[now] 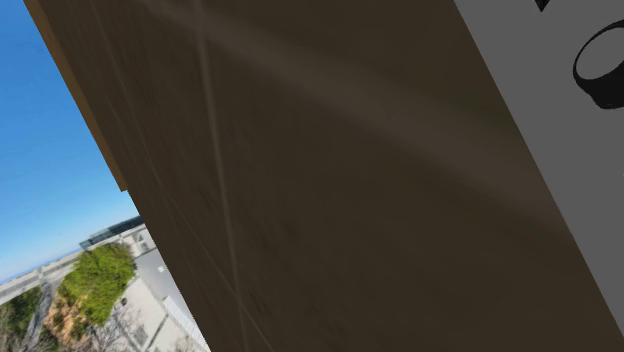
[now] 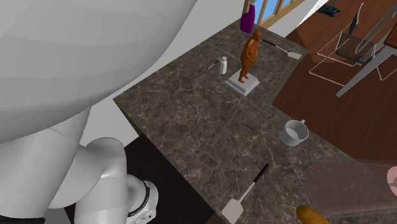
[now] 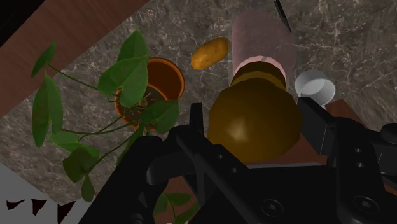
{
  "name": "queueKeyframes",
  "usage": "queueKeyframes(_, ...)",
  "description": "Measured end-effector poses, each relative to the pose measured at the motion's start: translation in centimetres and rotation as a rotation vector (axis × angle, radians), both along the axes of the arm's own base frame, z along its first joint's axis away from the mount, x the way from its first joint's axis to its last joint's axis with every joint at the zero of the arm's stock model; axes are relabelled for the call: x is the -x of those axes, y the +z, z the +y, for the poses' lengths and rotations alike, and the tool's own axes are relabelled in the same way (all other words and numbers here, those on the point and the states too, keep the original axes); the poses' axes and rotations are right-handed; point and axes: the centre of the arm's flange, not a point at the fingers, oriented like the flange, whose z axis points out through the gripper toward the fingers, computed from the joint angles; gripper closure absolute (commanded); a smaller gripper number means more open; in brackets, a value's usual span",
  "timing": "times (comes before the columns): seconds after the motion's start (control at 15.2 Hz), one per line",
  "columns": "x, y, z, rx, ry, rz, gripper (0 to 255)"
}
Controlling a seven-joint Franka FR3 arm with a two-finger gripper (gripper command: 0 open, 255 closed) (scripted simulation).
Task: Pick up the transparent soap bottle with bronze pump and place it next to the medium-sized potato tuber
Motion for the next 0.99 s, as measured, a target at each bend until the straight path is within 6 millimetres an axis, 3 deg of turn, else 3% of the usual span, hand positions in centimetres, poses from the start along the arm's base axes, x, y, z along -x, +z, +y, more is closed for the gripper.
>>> queueKeyframes(0.99,0.1,-7.9,-0.1,0.0,0.0,0.0,255)
